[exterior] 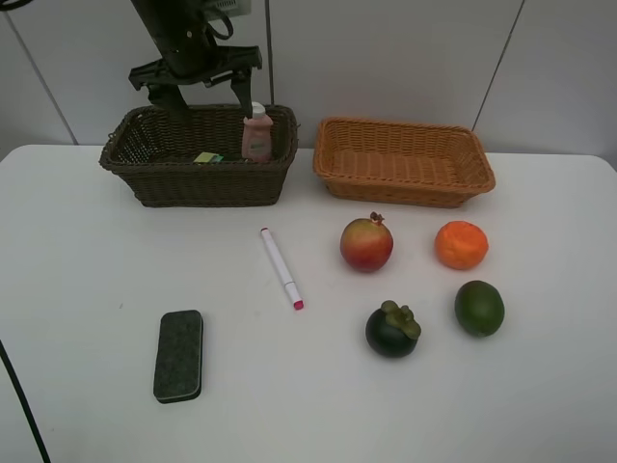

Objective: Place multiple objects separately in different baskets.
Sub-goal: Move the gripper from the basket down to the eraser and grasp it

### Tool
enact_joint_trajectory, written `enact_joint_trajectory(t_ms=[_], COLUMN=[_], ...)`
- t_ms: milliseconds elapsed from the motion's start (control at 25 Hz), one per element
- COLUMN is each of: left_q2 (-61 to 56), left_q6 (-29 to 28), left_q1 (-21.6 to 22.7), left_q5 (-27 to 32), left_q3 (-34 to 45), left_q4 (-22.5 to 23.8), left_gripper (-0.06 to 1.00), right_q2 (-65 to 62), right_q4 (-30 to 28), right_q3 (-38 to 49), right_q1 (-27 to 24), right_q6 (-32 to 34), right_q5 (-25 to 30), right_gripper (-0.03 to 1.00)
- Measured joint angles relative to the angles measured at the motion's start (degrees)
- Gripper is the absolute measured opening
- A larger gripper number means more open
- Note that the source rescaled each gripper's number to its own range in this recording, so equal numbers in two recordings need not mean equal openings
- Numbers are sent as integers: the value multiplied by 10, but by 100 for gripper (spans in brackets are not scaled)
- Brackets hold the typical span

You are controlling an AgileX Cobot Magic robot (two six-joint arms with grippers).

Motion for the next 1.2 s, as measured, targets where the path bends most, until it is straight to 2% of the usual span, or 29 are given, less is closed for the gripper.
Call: enact_joint_trajectory(t_ms=[40, 200, 280, 480, 640, 800, 960, 1200], left_q2=[-6, -38, -78, -198, -281, -330, -342, -335], left_q6=[-1, -3, -2, -5, -49, -102, -126, -127], left_q1=[0, -1, -11, -54, -108, -158, -173, -173], left_q5=[37, 59, 59, 59, 60, 59, 9, -157], left_q3=[-13, -1, 68, 259, 424, 555, 644, 699], left_q4=[-3, -31, -52, -53, -43, -36, -34, -34], left_gripper=[100, 100, 100, 100, 100, 100, 100, 100], right_q2=[0, 0, 0, 0, 0, 0, 0, 0], right_q4=[0, 0, 0, 0, 0, 0, 0, 0], right_q3=[0, 0, 0, 0, 0, 0, 0, 0], right_q1=[0, 0, 0, 0, 0, 0, 0, 0], right_q6=[0, 0, 0, 0, 0, 0, 0, 0], right_q5=[0, 0, 0, 0, 0, 0, 0, 0], right_gripper=[60, 60, 60, 60, 60, 60, 60, 60])
